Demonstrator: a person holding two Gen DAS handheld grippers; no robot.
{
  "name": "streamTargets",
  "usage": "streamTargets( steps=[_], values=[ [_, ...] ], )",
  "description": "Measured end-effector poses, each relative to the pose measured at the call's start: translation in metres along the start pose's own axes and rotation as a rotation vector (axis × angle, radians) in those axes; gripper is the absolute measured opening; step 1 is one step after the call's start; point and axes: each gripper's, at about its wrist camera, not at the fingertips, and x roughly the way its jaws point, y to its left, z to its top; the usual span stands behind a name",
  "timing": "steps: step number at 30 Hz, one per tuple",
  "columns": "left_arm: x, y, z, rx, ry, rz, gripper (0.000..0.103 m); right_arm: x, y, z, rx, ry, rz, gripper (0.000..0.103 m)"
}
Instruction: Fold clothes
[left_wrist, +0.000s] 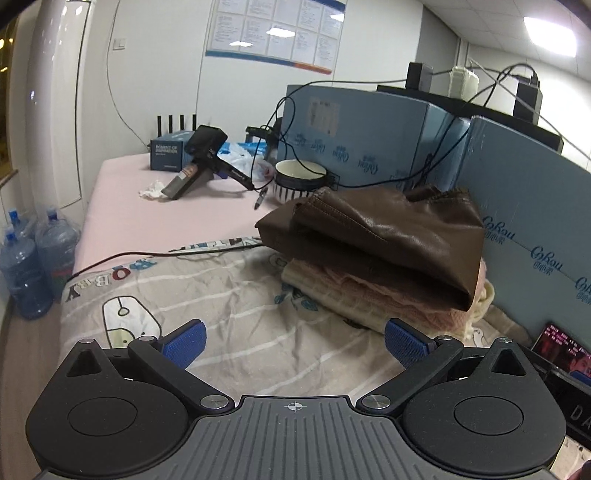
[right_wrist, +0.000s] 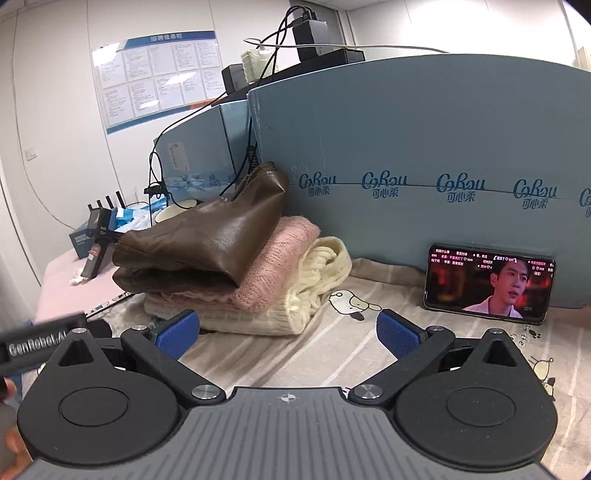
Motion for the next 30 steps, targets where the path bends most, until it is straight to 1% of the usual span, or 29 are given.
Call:
streamTargets(
  steps=[3, 4, 8, 10, 12, 16, 20, 22, 24, 30],
  values=[
    [0.004, -0.003, 0.001, 0.048, 0.023, -0.027, 0.103, 0.002, -0.003, -0.001, 0.005, -0.006, -0.022, 0.103],
    [0.006, -0.002, 0.001, 0.044, 0.020, -0.043, 0.103, 0.002, -0.003, -0.002, 0.002, -0.011, -0.032, 0.103],
    [0.017, 0.006, 0.002, -0.058, -0.005, -0.093, 0.103, 0.000, 0.001, -0.004, -0.003, -0.053, -0.042, 0.103],
    [0.021, 0.006, 0.000, -0.078, -0.014, -0.108, 0.103, -0.001, 0.001, -0.005, -0.002, -0.076, -0.038, 0.103],
    [0.023, 0.003, -0.005, -0.065, -0.034, -0.097, 0.103, -0.002, 0.000, -0.005, 0.003, -0.096, -0.034, 0.103],
    [0.017, 0.000, -0.017, -0.032, -0.144, -0.040, 0.103, 0.000, -0.001, -0.007, 0.001, -0.110, -0.032, 0.103],
    [0.011, -0.002, -0.022, -0.012, -0.215, -0.044, 0.103, 0.003, 0.001, -0.011, -0.012, -0.108, -0.040, 0.103],
    [0.009, 0.000, -0.025, -0.008, -0.247, -0.031, 0.103, 0.005, 0.003, -0.012, -0.019, -0.107, -0.044, 0.103],
    [0.010, 0.002, -0.026, -0.010, -0.261, -0.022, 0.103, 0.007, 0.004, -0.014, -0.026, -0.106, -0.049, 0.103],
    [0.018, 0.005, -0.028, -0.017, -0.253, -0.042, 0.103, 0.017, 0.006, -0.022, -0.049, -0.076, -0.073, 0.103]
  ],
)
